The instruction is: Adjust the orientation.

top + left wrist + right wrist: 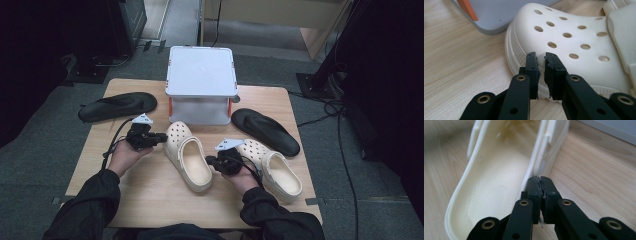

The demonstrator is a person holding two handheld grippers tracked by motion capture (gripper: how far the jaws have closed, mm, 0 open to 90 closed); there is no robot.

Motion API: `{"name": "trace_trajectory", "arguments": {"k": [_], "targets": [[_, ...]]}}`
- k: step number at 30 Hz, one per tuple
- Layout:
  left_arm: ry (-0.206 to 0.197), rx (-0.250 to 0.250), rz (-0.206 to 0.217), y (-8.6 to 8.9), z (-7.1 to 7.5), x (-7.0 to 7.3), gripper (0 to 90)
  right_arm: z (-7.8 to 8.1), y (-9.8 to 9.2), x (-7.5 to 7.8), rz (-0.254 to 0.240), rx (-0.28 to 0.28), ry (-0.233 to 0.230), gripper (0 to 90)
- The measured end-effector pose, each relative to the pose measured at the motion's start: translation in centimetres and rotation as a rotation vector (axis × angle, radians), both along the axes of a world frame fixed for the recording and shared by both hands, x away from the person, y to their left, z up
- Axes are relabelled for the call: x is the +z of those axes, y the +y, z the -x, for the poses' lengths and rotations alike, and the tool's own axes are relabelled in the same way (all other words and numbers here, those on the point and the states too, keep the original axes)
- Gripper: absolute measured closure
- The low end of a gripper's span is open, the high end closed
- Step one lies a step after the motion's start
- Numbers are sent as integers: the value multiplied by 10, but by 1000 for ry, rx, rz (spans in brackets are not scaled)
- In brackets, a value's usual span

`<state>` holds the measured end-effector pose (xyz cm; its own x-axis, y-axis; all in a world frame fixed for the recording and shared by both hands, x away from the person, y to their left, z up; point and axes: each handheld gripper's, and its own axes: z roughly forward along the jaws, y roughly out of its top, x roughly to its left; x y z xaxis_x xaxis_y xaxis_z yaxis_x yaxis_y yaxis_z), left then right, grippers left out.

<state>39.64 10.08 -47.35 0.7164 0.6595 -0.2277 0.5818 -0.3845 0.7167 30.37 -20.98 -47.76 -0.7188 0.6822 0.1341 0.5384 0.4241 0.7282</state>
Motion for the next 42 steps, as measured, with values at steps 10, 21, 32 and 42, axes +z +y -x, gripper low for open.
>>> {"name": "trace_trajectory", "arguments": {"k": [10,21,32,42], "targets": [[-5,-21,-26,-16,-17,2,821,9,7,-1,-50,53,52,773],[-14,-19,21,-17,-24,4,733,4,10,4,-51,71,0,621],[-62,-38,48,-15,-18,37,638,-13,34,17,-73,14,-98,424],[-72,-36,70,-13,-37,68,630,-34,48,12,3,-21,-92,429]]}}
